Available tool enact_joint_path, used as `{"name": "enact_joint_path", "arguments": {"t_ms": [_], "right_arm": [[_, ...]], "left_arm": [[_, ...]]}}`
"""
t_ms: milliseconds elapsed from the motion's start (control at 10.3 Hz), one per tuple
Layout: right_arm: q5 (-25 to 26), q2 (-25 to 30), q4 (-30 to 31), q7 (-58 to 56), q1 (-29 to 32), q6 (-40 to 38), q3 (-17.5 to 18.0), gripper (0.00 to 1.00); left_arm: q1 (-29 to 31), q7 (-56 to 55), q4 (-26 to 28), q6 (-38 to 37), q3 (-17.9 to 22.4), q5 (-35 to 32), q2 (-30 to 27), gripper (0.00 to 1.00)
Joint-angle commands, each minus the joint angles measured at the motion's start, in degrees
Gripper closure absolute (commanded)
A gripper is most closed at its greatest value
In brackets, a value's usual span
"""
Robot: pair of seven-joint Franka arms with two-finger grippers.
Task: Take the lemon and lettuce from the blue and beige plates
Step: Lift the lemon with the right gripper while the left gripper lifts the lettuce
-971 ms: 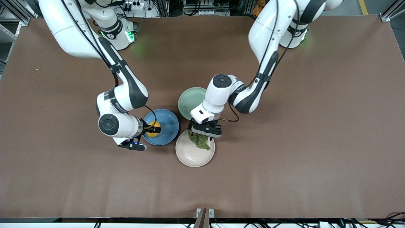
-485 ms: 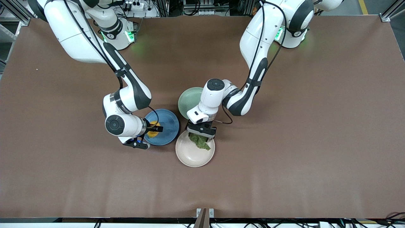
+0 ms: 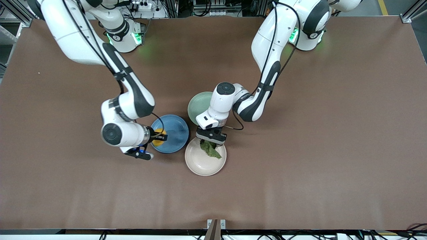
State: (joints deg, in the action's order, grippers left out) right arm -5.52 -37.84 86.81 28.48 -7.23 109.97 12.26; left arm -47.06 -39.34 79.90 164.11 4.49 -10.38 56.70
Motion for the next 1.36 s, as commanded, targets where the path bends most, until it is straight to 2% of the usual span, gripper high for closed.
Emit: {"name": "enact_joint_path", "arguments": {"t_ms": [0, 194, 291, 388, 485, 680, 874, 971, 1068, 1262], "right_arm": [[-0.72, 4.07, -2.61, -9.71, 5.80, -9.93, 0.32, 1.00], [0.15, 4.61, -1.99, -17.55, 10.29, -11.71, -0.21, 1.00], [2.85, 4.26, -1.04, -20.37, 11.18, -11.10, -1.43, 1.00], [8.36, 4.09, 1.58, -21.70, 11.02, -8.66, -2.05, 1.00], [11.72, 4.78, 5.79, -21.71, 11.01, -4.11, -1.97, 1.00], [12.20, 4.53, 8.19, -22.06, 11.89, -0.57, -2.15, 1.00], [12.20, 4.17, 11.87, -22.33, 13.72, 5.05, -2.24, 1.00], [12.11, 4.09, 12.15, -24.33, 14.35, 5.07, -2.24, 0.94], [12.02, 3.56, 12.77, -24.44, 14.53, 5.42, -2.24, 0.70], [11.41, 3.65, 12.60, -24.44, 15.05, 4.90, -2.15, 0.02]], "left_arm": [[-0.75, -1.09, -0.35, -1.76, 0.96, -1.67, -0.27, 0.82], [-0.75, -1.17, -0.27, -3.79, 0.96, -1.75, -1.58, 1.00], [-0.75, -1.17, -0.35, -7.19, 1.05, -1.67, -3.51, 1.00], [-0.58, -1.00, -0.44, -12.10, 0.96, -1.67, -6.14, 1.00], [0.38, -0.65, -0.36, -16.15, 0.96, -1.75, -9.30, 1.00], [4.67, 3.27, 0.35, -25.89, 0.35, -1.49, -16.33, 1.00], [10.99, 16.24, 0.44, -36.44, 0.35, -0.70, -20.56, 1.00], [14.86, 22.93, 0.44, -40.50, 0.26, -0.61, -21.27, 1.00], [18.29, 28.30, 0.87, -42.71, 0.26, -0.61, -20.85, 0.94], [24.09, 35.27, 5.16, -43.61, 0.43, -0.35, -20.67, 0.87]]}}
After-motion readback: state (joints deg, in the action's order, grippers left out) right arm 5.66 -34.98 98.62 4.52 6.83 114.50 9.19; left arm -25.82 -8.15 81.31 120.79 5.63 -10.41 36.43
